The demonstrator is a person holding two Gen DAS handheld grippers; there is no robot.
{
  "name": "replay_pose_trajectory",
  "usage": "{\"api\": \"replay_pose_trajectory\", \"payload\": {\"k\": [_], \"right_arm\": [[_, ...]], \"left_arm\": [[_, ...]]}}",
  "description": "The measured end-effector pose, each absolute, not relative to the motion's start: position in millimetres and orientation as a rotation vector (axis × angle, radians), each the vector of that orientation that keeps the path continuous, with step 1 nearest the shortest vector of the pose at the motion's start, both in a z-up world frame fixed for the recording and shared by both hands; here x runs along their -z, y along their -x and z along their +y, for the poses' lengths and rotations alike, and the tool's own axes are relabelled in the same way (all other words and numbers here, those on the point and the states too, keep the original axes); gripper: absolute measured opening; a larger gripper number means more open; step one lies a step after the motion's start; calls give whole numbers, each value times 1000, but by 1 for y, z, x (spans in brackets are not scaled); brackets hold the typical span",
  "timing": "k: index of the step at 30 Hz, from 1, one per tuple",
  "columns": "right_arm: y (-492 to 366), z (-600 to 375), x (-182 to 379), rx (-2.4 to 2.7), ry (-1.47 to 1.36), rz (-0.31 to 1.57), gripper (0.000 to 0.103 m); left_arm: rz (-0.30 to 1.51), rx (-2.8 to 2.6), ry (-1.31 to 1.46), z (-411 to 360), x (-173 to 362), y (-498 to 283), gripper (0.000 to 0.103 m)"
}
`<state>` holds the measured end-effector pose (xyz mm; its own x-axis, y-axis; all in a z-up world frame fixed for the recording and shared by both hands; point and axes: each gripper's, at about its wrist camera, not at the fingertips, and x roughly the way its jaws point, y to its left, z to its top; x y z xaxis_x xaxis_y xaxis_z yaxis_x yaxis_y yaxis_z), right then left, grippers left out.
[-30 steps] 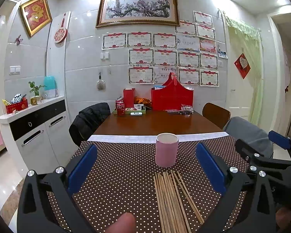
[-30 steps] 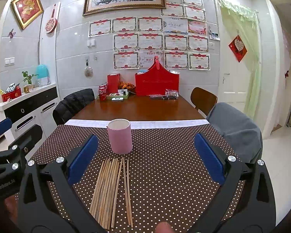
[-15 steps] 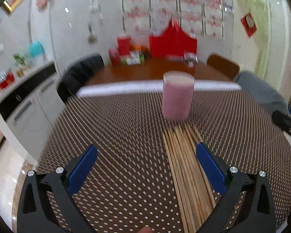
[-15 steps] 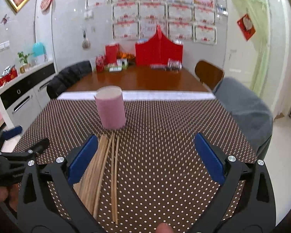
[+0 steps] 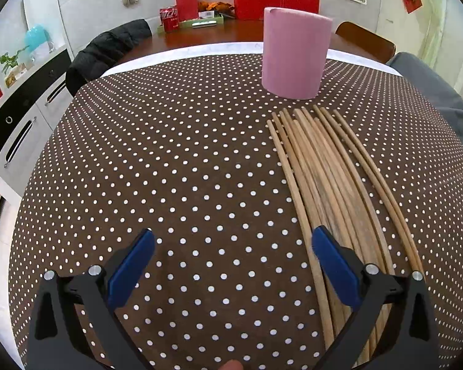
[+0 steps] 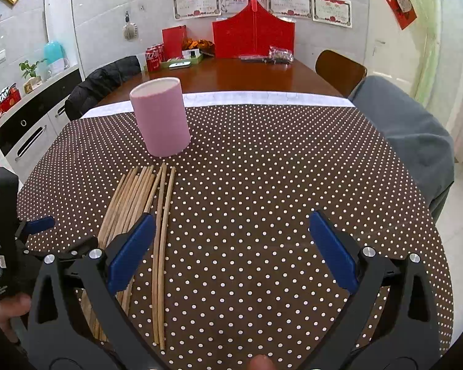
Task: Organize utensils
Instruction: 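Lower the right gripper onto the wooden chopsticks and grasp one chopstick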
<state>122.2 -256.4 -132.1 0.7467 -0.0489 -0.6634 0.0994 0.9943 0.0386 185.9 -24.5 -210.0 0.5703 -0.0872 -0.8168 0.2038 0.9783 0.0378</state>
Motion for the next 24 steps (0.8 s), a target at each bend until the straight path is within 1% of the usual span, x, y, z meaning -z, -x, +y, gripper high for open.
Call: {"api": "replay_pose_trajectory", "payload": {"k": [10,15,16,17,19,21,22,23,24], "right_arm": [[-137,-247,149,47,-23,795,97],[-168,-237,167,-16,30,888,97],[-174,-235,171,-33,31,904,95],[-179,-233,174,-46,33,918,89],[-185,-229,179,-67,43,945,81],[-191,-225,183,-94,40,970,75],[-193,-223,186,-94,45,982,69],[-195,-222,188,-106,42,990,65],[-197,-221,188,-120,31,995,64]], "left_arm": [[967,191,-151,-25,209,-206,99],[946,183,-198,-27,205,-221,99],[942,185,-197,-27,205,-224,99],[936,187,-190,-27,205,-227,99],[934,189,-179,-26,205,-230,99],[929,184,-175,-29,206,-227,99],[928,185,-171,-28,207,-226,99],[927,185,-167,-27,207,-225,99],[925,185,-164,-26,208,-224,99]]}}
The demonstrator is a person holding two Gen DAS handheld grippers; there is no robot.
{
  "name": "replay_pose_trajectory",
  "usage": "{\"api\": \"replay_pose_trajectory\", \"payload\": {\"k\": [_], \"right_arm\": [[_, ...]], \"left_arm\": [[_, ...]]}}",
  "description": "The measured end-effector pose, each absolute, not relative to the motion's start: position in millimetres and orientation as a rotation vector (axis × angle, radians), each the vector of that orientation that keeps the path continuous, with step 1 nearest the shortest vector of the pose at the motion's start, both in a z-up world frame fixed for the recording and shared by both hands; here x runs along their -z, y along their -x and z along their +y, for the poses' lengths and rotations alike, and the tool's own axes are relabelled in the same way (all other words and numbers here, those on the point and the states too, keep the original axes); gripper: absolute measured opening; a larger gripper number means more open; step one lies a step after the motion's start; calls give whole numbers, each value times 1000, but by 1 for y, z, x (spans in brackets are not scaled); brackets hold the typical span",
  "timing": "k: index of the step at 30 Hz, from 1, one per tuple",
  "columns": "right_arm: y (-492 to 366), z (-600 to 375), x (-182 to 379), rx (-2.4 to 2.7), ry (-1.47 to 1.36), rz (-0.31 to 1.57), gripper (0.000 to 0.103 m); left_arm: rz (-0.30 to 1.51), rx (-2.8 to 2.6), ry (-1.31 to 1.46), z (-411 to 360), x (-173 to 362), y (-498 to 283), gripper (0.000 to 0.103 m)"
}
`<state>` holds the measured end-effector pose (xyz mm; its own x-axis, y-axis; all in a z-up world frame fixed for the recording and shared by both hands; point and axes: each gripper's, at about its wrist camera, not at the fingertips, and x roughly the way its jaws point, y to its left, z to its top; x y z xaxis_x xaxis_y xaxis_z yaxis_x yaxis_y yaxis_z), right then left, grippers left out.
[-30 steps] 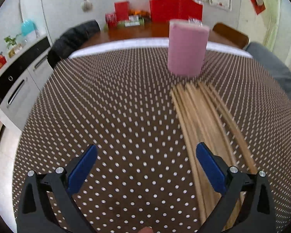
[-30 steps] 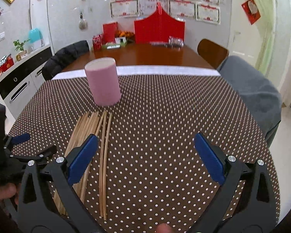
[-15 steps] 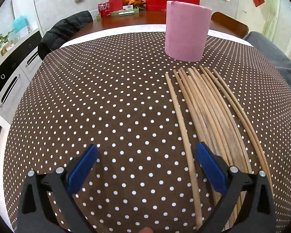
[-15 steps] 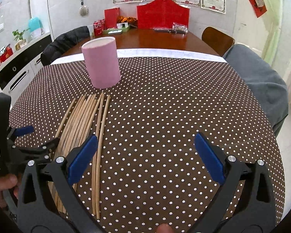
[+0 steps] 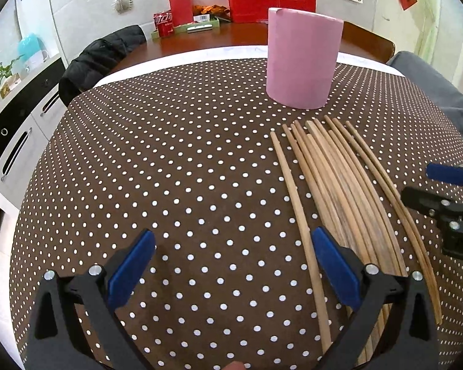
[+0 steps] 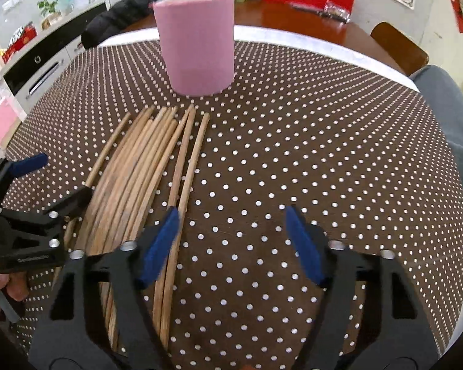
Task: Organize utensils
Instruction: 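Lower the right gripper onto the wooden chopsticks and grasp one chopstick, then lift the chopstick with the right gripper and drop it into the pink cup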
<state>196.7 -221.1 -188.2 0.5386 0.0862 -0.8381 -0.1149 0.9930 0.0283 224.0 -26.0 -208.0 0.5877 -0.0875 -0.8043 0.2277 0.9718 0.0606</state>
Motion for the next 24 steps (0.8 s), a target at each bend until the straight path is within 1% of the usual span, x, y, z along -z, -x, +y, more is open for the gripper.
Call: {"api": "replay_pose_trajectory", "payload": {"k": [3,5,13,15,17,18,20,21,22,23,24], "right_arm": [[-200,-217,187,-124,44,1002,59],[-204,-213,188,-143,42,1017,52],[-209,-200,195,-121,148,1048,47],[-210,-203,196,-136,129,1064,44],[-211,-204,195,-141,123,1071,34],[-213,-206,195,-146,122,1072,32],[-220,-210,193,-155,112,1071,23],[-223,-211,192,-155,105,1076,20],[-223,-210,190,-156,99,1079,15],[-225,-213,191,-165,83,1086,14],[-225,-214,191,-170,75,1088,13]], "left_arm": [[926,182,-154,-22,210,-223,99],[934,183,-152,-22,211,-224,99],[940,189,-145,-23,214,-224,99],[941,190,-148,-24,214,-224,99],[938,197,-168,-26,214,-226,99],[937,199,-182,-29,214,-227,99],[958,261,-165,-33,212,-233,85],[963,266,-162,-33,210,-236,73],[961,285,-176,-35,206,-239,53],[968,295,-190,-38,204,-241,45],[975,311,-201,-41,203,-242,32]]}}
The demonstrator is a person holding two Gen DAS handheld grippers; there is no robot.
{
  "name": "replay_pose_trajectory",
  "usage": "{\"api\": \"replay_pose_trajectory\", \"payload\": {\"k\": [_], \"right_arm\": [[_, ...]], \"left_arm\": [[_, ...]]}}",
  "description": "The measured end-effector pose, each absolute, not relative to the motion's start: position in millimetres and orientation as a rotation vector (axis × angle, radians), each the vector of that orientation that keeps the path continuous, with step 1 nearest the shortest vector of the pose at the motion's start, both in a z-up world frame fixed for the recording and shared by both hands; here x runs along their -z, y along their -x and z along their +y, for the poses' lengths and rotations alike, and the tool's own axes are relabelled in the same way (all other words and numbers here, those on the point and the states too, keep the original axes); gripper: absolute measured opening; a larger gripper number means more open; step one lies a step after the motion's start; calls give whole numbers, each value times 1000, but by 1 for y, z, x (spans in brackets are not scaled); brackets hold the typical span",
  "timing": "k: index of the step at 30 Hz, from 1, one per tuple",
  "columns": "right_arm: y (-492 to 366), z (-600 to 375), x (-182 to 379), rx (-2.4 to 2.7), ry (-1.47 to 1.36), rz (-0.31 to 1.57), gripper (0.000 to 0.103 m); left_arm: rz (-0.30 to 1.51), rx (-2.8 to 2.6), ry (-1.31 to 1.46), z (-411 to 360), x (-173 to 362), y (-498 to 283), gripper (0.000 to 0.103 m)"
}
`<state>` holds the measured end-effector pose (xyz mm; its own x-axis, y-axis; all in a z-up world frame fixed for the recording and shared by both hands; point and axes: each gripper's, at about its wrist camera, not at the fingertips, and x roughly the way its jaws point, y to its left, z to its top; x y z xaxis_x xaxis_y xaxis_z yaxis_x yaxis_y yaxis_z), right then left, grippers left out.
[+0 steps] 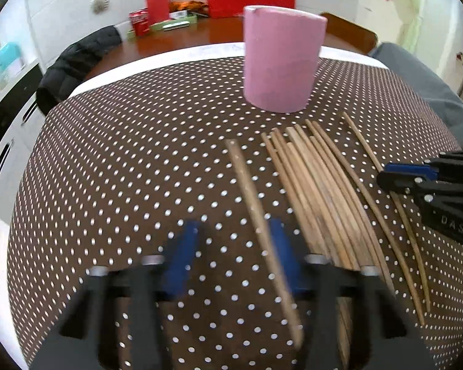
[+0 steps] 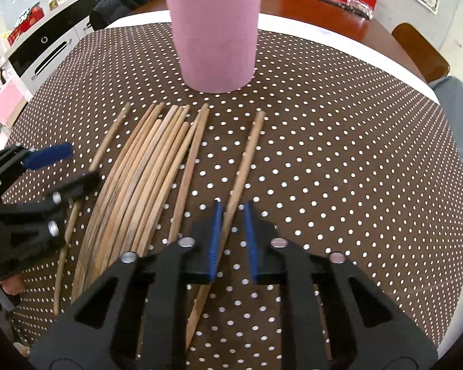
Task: Organize utensils
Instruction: 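Lift the chopstick with the right gripper and drop it into the pink cup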
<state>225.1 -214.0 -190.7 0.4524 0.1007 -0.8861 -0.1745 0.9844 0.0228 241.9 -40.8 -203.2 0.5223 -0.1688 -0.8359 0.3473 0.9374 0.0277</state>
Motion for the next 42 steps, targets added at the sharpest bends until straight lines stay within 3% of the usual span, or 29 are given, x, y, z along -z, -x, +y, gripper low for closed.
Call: {"api": "replay_pose_trajectory", "payload": {"k": [4,6,17,27,35,42], "right_arm": [[-220,-212,192,-174,98,1072,11],[-216,-217,191,-194,59,1063,6],[-179,-234,171,-271,-89,913,6],[-153,-251,102,-308,-191,576,6],[-204,-245,18,-271,-208,278,6],[-278,-241,-6,-253,-263,182,6]], "left_arm": [[983,360,-273,-55,203,-241,6],[980,365,-263,-55,203,-241,5],[858,381,-29,-32,184,-225,5],[459,442,137,-21,100,-214,5],[132,535,167,-55,17,-250,5],[19,533,201,-80,8,-310,6]]}}
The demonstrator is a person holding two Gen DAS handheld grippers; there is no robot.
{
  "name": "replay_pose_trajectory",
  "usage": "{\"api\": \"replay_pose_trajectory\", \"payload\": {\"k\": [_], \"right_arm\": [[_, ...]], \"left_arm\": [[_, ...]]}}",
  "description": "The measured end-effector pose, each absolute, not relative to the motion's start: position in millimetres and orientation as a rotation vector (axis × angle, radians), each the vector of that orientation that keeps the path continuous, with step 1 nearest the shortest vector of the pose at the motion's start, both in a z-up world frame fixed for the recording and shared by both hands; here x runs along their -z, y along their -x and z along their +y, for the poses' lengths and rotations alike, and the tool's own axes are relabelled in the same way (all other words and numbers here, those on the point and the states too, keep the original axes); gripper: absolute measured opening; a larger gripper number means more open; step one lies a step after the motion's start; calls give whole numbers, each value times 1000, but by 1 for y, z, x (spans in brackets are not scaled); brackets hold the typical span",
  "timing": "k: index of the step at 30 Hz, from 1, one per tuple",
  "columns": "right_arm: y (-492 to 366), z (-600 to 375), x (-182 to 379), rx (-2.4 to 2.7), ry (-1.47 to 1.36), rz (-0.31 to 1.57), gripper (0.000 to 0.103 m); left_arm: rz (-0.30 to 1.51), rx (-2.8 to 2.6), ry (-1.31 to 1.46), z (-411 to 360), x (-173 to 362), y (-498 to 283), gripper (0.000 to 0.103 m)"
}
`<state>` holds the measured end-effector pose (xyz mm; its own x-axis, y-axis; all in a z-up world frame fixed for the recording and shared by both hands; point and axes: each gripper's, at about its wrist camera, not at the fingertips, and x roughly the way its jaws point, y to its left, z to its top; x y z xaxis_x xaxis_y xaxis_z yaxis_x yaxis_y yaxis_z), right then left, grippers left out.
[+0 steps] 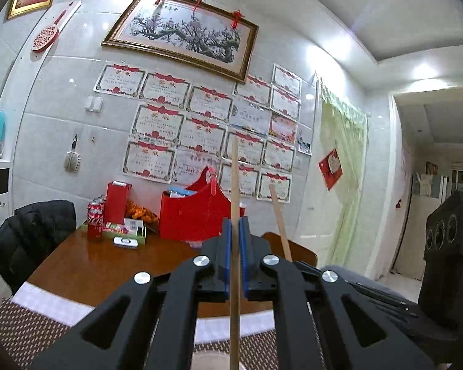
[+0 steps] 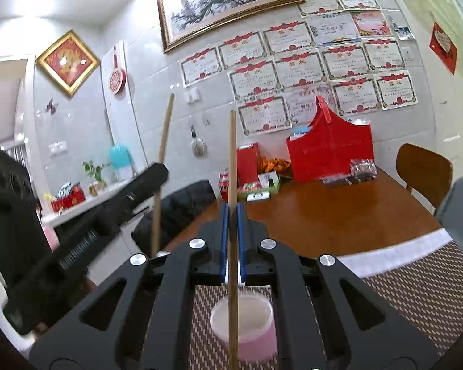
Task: Organize utensils
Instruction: 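Lift the chopstick with the right gripper and drop it into the pink cup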
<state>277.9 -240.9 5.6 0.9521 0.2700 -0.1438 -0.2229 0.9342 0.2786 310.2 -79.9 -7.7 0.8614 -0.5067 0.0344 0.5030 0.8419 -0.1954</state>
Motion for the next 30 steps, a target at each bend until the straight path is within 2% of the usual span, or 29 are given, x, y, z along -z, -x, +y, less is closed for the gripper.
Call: {"api": "replay_pose_trajectory", "payload": {"k": [9,22,23,24,25,26,27,28,30], "right_arm": [[-328,-240,16,-219,-320,159,6],[-341,-241,57,-181,-313,249,7],[-340,-241,57,-179,-309,258,7],[-338,-242,57,-178,-307,266,9],[-336,-244,55,-171,-310,269,18],[-332,-249,54,-162,-322,266,41],[-327,-256,52,-150,-348,256,66],[-320,-263,50,-131,-373,240,95],[-309,-275,43,-122,-393,224,98]], "left_arm": [[36,539,243,-78,41,-369,6],[99,528,239,-79,83,-382,6],[108,522,235,-79,84,-382,8],[124,514,229,-77,83,-381,21],[132,504,226,-76,83,-380,38],[135,466,233,-71,81,-377,44],[134,452,248,-64,79,-374,55],[132,455,271,-56,76,-371,71],[130,438,280,-47,70,-364,82]]}}
